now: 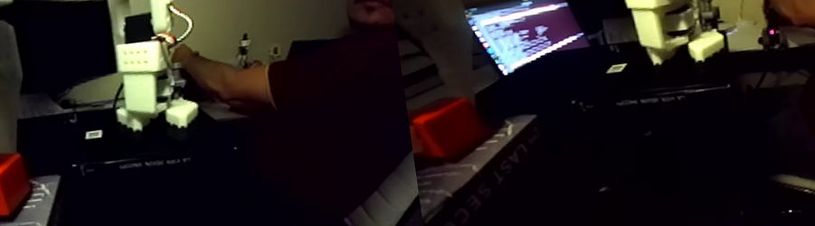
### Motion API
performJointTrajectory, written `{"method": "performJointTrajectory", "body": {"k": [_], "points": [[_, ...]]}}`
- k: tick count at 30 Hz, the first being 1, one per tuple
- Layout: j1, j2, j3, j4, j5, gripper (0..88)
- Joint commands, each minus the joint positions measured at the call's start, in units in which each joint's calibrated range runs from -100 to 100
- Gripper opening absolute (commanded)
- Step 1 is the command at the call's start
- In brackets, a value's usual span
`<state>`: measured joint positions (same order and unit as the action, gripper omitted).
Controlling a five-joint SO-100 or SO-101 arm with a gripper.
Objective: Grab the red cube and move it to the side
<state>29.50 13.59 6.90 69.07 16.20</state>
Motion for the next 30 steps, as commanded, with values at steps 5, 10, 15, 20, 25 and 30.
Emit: {"method": "performJointTrajectory", "body": {"k": [5, 10, 15, 20, 25, 30], "points": [[-0.36, -0.23, 0.22, -0.66, 0.44, 15.5], [-0.36, -0.23, 0.59, -0.66, 0.44, 29.9], [-0.36, -0.31, 0.77, 0.01, 1.68, 34.3], [-0.36, -1.24, 0.86, 0.52, 2.65, 34.3], [0.06, -6.03, 0.04, 7.36, 5.3, 34.3], [-1.19, -13.08, -1.14, 10.82, 5.4, 34.3]]}}
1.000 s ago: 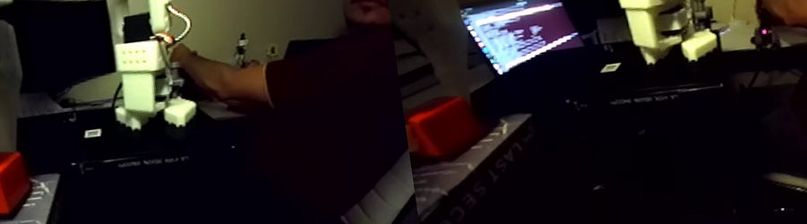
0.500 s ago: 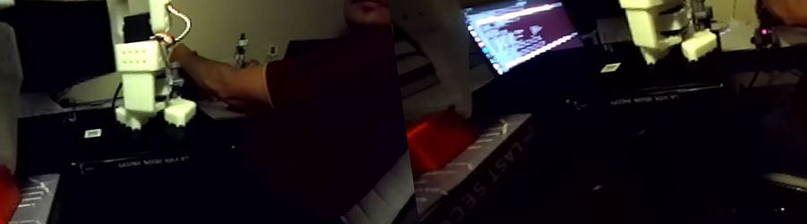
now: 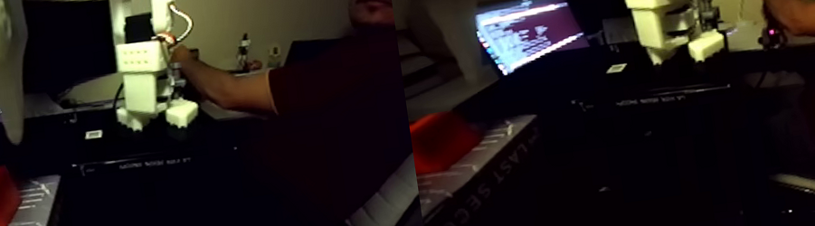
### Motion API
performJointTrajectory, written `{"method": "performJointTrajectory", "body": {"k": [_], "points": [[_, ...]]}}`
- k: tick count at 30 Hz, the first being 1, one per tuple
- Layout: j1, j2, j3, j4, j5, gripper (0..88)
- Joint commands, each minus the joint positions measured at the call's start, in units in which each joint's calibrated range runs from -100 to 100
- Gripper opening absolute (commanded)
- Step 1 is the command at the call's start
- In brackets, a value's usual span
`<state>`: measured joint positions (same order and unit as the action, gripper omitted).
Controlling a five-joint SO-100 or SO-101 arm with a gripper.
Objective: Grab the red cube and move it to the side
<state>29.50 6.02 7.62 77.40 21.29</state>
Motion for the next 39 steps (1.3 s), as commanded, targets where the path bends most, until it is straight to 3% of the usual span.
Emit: {"method": "performJointTrajectory", "body": {"k": [1, 7, 10, 18, 22, 27, 32, 39], "points": [[-1.94, -7.02, -2.59, 3.94, 0.32, 34.3], [-4.27, -16.1, -2.41, 10.69, 0.7, 34.3], [-4.85, -21.9, 3.31, 13.06, 4.2, 34.3], [-14.09, -39.97, 32.97, 2.25, 5.71, 34.3], [-20.84, -51.23, 44.49, -4.85, -0.71, 30.4], [-31.08, -65.01, 53.47, -7.63, -7.83, 0.0], [-35.33, -79.21, 63.44, -8.9, -15.11, 0.5], [-35.24, -93.83, 80.22, -13.88, -15.38, 0.5]]}}
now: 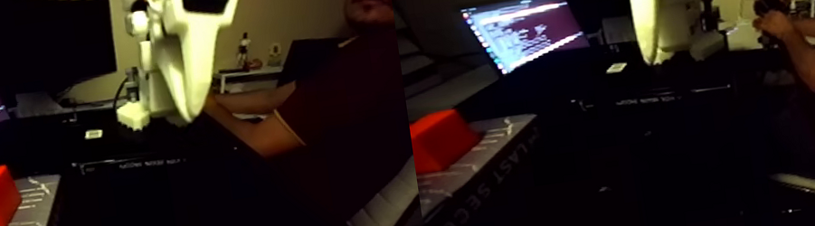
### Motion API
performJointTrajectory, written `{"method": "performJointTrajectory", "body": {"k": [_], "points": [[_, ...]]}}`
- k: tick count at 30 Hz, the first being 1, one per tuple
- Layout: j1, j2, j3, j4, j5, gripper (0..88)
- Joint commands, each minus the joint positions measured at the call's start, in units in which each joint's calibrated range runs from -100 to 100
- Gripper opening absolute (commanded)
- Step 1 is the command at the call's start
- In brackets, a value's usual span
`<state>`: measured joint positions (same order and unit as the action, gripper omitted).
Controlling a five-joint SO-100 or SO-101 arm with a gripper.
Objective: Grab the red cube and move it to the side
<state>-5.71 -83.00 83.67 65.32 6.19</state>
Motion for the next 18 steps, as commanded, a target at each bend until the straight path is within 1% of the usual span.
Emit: {"method": "performJointTrajectory", "body": {"k": [1, 6, 18], "points": [[-0.03, -6.24, 5.45, -1.98, -0.39, 0.5], [-0.36, -11.45, 7.35, -1.3, -4.65, 0.5], [0.55, -16.16, 11.62, -1.3, -4.49, 0.5]]}}
